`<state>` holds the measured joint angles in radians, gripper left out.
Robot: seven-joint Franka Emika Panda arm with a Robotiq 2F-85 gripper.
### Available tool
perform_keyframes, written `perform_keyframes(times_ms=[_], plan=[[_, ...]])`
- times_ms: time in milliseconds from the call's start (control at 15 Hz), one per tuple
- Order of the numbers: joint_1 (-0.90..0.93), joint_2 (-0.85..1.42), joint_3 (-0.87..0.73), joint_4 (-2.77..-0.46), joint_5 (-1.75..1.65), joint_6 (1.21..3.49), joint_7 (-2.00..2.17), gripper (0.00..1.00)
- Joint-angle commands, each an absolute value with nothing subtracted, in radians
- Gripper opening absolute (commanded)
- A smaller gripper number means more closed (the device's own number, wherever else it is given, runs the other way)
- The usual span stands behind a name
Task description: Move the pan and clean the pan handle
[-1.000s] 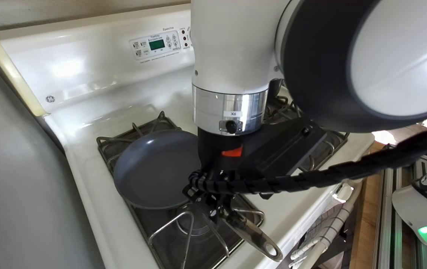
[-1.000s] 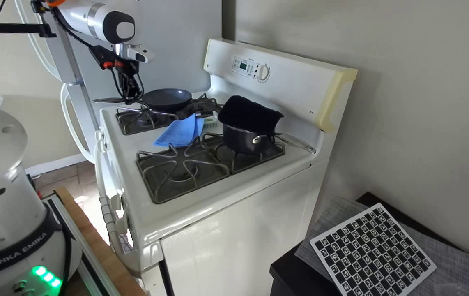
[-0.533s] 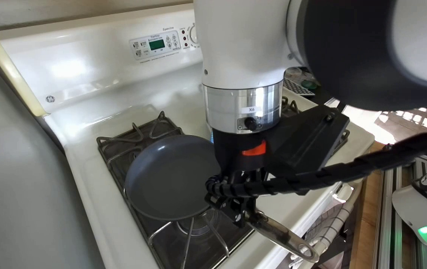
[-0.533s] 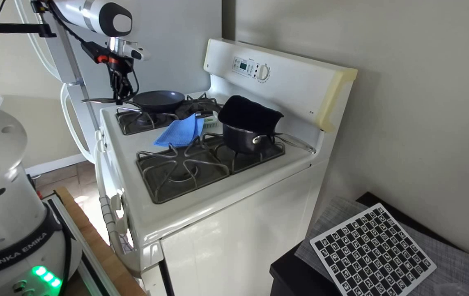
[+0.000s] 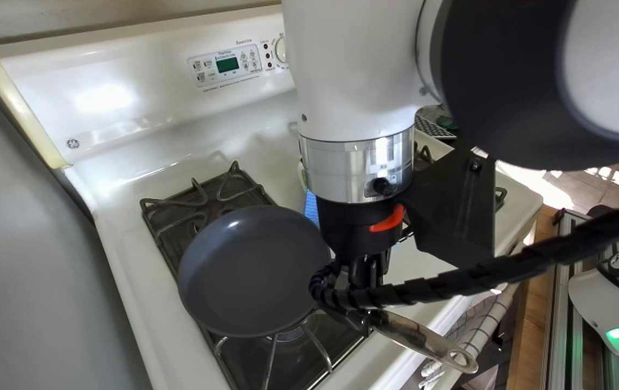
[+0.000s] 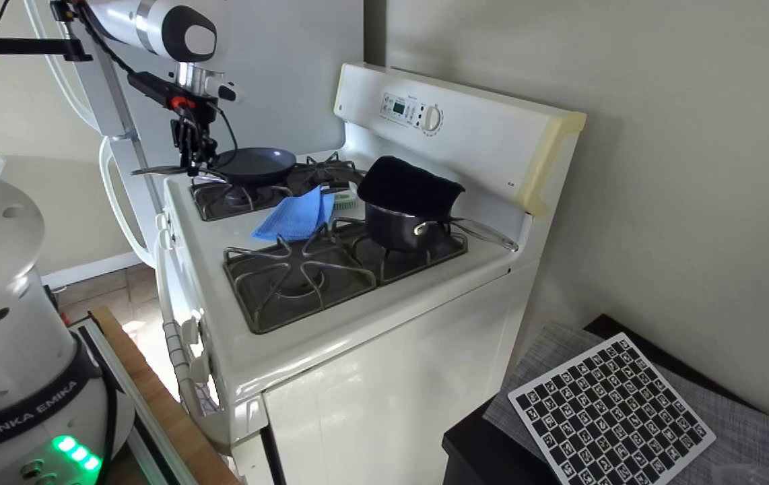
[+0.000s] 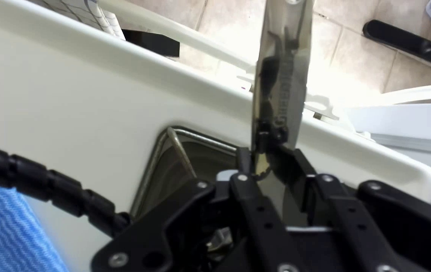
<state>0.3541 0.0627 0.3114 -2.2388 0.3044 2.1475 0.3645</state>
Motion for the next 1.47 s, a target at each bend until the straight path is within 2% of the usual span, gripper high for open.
perform_keyframes(times_ms=[0, 867, 1400], plan=[[0.350, 0.068, 0.324, -2.259, 0.327, 2.146, 0.275, 0.05], [0.336, 0.026, 0.313, -2.252, 0.227, 2.013, 0.207, 0.05], [0.338, 0.054, 0.318, -2.238, 0.127, 2.033, 0.127, 0.05]])
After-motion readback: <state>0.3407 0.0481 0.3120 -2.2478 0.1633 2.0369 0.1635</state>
